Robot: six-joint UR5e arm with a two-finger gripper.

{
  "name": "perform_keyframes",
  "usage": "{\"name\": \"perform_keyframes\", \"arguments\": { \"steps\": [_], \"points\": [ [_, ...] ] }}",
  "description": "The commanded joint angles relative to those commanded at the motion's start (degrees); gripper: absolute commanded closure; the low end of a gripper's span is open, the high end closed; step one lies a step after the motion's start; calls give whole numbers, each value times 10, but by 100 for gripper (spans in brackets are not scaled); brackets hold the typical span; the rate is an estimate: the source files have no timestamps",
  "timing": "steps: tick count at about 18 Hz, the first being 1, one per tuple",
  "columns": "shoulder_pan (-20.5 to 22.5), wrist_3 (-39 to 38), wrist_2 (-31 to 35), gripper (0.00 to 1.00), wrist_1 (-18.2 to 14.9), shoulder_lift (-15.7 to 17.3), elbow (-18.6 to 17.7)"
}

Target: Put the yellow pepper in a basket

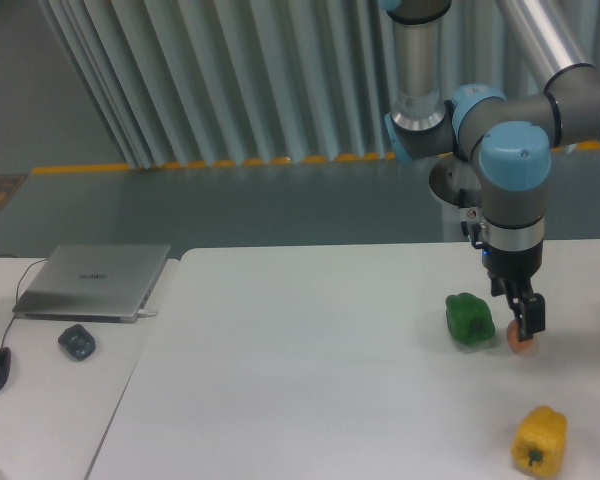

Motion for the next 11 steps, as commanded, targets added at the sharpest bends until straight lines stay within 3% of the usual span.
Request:
{"name": "perform_keyframes", "arguments": {
  "steps": [5,9,11],
  "points": [
    [-1,-7,0,0,3,-3,1],
    [-11,-63,-4,0,4,-5,0],
    [-13,-71,-5,0,11,-3,-15]
  ]
}}
